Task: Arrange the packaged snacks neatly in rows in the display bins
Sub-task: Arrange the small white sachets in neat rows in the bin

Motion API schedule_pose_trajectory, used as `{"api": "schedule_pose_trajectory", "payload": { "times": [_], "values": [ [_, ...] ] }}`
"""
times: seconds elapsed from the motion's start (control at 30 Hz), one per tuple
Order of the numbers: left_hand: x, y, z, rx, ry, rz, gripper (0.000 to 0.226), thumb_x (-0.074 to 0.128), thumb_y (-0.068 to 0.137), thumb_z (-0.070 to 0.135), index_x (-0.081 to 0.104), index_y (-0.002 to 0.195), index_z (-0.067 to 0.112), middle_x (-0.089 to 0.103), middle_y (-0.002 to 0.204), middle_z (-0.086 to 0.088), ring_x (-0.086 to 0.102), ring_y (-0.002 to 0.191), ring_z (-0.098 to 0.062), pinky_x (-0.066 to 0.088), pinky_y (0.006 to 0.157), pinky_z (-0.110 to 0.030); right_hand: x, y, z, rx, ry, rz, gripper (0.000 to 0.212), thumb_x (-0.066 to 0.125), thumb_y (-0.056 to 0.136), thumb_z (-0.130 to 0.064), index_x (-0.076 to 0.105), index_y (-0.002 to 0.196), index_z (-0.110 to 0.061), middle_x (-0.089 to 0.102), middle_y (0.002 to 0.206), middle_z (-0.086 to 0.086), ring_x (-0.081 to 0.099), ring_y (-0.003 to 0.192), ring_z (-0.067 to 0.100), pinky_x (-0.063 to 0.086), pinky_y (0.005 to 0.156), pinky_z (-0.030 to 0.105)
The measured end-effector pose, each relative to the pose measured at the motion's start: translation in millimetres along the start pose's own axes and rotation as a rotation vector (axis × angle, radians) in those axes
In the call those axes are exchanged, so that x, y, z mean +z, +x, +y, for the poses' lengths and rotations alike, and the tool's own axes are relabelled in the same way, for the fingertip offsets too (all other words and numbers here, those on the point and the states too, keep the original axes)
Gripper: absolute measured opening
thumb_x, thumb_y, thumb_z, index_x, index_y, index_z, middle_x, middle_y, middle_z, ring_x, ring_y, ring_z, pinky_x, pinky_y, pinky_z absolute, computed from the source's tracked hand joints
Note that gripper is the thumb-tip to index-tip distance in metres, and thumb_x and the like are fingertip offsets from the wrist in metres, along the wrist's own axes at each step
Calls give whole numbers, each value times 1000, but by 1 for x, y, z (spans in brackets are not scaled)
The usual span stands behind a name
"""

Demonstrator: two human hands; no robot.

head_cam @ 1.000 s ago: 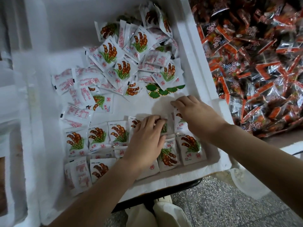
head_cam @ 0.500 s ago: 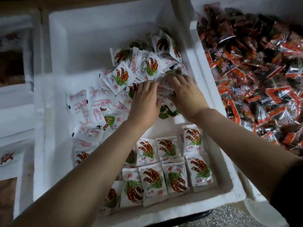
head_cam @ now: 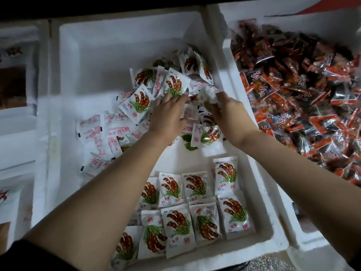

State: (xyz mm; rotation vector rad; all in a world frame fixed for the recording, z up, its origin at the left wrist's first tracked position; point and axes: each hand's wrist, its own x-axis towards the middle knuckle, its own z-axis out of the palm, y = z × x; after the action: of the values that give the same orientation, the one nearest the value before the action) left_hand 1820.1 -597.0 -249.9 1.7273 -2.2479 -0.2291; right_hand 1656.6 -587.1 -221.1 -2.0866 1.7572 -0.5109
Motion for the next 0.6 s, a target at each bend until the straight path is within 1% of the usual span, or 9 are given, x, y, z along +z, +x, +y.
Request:
{"api": "schedule_pose_trajectory", "payload": {
  "times": [0.07,0.13,0.2,0.23,0.3,0.33,0.43,0.5,0.6],
  "values": [
    [-3,2,-1,53,14,1,42,62,88,26,52,128,21,55,131,4,41,120,-20,24,94,-30,-11,-12,0,42,103,58,11,45,98,-16,42,101,-5,55,78,8,51,67,25,39,55,26],
    [-6,0,-1,94,17,38,34,59,90,23,55,123,19,58,126,3,43,117,-21,25,91,-31,-22,-25,-3,107,178,82,9,45,97,-13,38,99,-7,47,68,-1,45,58,14,34,45,13],
    [-13,-3,1,118,-4,125,24,57,92,20,58,114,13,64,116,-4,48,111,-26,29,89,-35,-29,-40,-4,181,315,76,12,45,96,-11,35,102,-11,49,71,-1,50,62,12,39,48,9],
    [-18,-5,2,106,-37,188,20,55,93,19,58,110,8,66,107,-9,51,106,-28,32,85,-36,-31,-47,-3,210,397,72,15,46,95,-13,35,104,-13,55,78,5,58,69,20,48,58,15],
    [-28,-8,6,40,-158,301,18,51,96,18,56,104,2,63,93,-15,54,90,-29,38,74,-35,-33,-62,-2,271,555,52,19,50,95,-15,36,109,-16,59,97,15,63,87,31,55,75,46],
    [-33,-10,8,13,-222,337,18,49,97,18,55,103,2,61,86,-13,54,80,-26,39,66,-32,-34,-67,-2,298,644,42,19,51,94,-15,38,107,-19,59,101,13,65,89,28,56,76,48],
    [-46,-25,15,-72,-449,397,11,45,99,16,48,99,6,47,65,6,44,50,-1,27,44,-14,-31,-83,-7,349,852,-35,15,56,92,-17,44,97,-24,61,97,-1,68,85,14,59,72,32],
    [-54,-43,20,-157,-615,414,7,43,100,15,42,95,11,42,61,11,40,47,-1,26,40,-17,-22,-93,-11,341,790,-129,11,57,90,-26,50,97,-21,66,95,1,68,85,19,58,72,34],
    [-56,-71,25,-283,-727,362,7,43,100,17,41,95,14,44,63,11,40,47,-1,28,41,-19,-3,-103,-17,250,479,-222,29,59,87,-40,53,93,-12,67,84,6,65,77,18,54,69,36]
  ]
}}
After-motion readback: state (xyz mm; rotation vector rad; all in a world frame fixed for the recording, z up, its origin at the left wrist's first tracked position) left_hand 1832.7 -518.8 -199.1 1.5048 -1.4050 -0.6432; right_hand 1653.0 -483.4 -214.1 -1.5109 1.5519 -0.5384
